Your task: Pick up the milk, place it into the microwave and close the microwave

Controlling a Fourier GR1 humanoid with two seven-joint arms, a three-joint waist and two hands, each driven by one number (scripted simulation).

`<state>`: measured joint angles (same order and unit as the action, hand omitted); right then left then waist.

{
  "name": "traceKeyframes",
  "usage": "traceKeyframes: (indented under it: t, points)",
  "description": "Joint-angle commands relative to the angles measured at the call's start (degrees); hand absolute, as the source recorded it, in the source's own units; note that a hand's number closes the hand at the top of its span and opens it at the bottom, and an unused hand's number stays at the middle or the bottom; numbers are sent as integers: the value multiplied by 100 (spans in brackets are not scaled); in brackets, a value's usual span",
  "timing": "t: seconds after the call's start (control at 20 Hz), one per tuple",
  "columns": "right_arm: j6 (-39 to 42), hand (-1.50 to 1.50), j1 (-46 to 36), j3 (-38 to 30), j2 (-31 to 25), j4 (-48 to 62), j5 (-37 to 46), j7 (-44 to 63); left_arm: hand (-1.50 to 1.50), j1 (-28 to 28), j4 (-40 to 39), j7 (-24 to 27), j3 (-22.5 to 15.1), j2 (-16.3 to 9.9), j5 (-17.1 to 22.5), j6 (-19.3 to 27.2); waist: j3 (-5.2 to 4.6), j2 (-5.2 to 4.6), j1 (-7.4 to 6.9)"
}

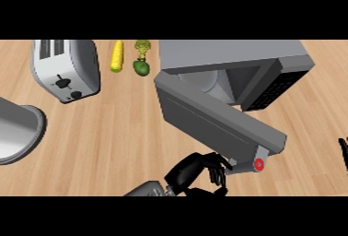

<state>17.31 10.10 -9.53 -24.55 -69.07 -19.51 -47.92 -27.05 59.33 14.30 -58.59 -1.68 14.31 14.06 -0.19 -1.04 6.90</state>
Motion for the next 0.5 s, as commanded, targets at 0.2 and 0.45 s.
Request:
traceKeyframes:
  t: [0.2,0.45]
  points:
    - [371,-150,-211,155,-191,-386,-133,137,150,-995,97,-82,-71,157,704,649,-17,-64,442]
    - [548,-150,-301,261,-435,-580,-175,369,150,-1573,2,44,106,161,949,989,-19,-111,703]
